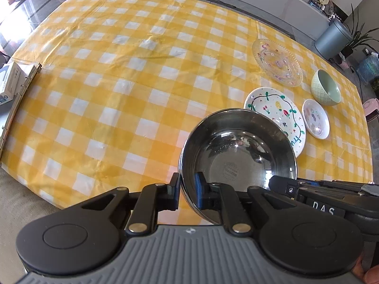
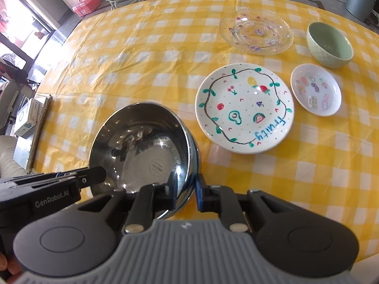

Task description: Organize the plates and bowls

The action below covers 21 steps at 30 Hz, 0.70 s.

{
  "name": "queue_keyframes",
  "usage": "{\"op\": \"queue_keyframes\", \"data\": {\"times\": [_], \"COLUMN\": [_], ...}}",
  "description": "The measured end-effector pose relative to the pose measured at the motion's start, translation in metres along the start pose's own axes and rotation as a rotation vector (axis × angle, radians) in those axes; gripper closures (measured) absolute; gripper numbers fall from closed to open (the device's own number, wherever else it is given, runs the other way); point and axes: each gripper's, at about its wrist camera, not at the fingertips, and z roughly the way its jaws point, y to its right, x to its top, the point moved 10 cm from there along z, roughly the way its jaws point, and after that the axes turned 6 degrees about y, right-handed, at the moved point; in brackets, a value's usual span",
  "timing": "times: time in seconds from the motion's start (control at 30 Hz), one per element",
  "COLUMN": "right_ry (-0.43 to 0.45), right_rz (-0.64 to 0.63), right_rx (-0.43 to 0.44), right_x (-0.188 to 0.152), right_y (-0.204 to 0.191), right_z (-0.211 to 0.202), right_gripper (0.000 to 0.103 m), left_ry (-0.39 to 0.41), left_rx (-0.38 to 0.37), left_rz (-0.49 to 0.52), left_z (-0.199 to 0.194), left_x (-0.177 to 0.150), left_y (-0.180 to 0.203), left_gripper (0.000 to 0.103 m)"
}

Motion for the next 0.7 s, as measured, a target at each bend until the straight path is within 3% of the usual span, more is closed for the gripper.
{"op": "queue_keyframes", "data": {"times": [0.2, 0.37, 0.53, 0.63, 0.7], "right_ry": [0.019, 0.074, 0.218, 0.331, 0.403], "right_rz": [-0.02, -0.024, -0.081, -0.107, -0.109], "right_rx": [-0.008, 0.023, 0.022, -0.025, -0.068], "right_x": [0.0, 0.007, 0.019, 0.024, 0.028], "right_y": [0.001, 0.004, 0.009, 0.022, 0.036], "right_z": [-0.006, -0.023, -0.062, -0.089, -0.106], "right_gripper": [0.081, 0.071, 0.069, 0.05, 0.046], "left_ry": [0.047, 0.167, 0.295, 0.349, 0.373], "left_rx": [0.016, 0.026, -0.06, -0.126, -0.175], "left_rz": [0.013, 0.072, 0.179, 0.234, 0.261], "left_z": [-0.012, -0.039, -0.076, -0.091, -0.098], "left_x": [0.008, 0.023, 0.035, 0.04, 0.042], "left_y": [0.0, 0.016, 0.063, 0.098, 0.123], "left_gripper": [0.079, 0.075, 0.07, 0.064, 0.063]}}
